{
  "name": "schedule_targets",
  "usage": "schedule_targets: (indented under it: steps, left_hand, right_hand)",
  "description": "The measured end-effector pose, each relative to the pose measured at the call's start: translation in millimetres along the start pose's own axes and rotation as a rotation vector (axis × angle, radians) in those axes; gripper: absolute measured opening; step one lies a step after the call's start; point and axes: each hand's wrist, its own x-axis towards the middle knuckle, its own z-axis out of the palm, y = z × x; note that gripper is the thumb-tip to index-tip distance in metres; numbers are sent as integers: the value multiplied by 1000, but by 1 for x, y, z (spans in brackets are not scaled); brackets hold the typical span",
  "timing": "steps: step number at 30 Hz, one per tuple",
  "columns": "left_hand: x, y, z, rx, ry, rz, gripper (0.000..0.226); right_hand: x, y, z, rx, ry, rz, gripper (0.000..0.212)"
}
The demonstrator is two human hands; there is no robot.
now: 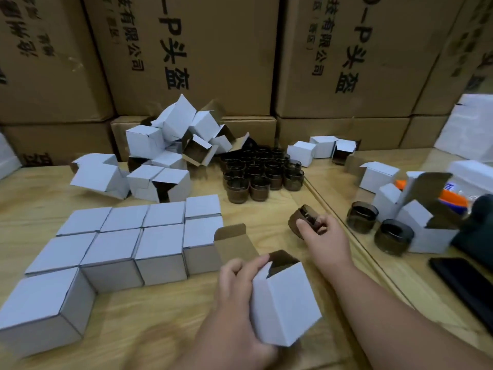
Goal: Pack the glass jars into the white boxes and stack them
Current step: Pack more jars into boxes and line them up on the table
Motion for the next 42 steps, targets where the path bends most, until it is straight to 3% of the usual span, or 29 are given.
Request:
schedule_targets:
  steps: [5,7,11,13,17,21,24,29,31,35,42]
  left_hand:
    - [13,-6,19,307,166,124,118]
    - [18,-8,18,304,190,113,120]
    - [13,-7,16,324,211,112,116]
    - [11,-6,14,320,190,152,100]
    - [8,-7,16,330,203,235,70]
    - [8,-8,17,297,279,251,60]
    - [11,-10,17,276,286,239,60]
    - [15,-11,14,270,260,205,60]
    - [16,-10,13,237,223,208,65]
    - [16,-10,11,170,207,202,68]
    - [16,-10,9,40,314,200,53]
  right_hand:
    - [-31,5,-36,471,33,99,22]
    - [-49,6,-41,561,13,97,20]
    - [-84,11,-44,673,-49,113,30]
    - [-95,12,-42,700,-80,110,26]
    - [-102,6,-38,678,-50,72,25]
    - [-108,-4,-43,613,35,-6,17]
    - [-116,-22,-54,532,59,-189,27]
    - [-134,-60,-60,405,-136,-541,12]
    - [-139,-64,-56,354,-218,-611,16]
    - [-139,-68,-49,305,-220,-605,23]
    - [-117,-59,-47,209,-141,-605,11]
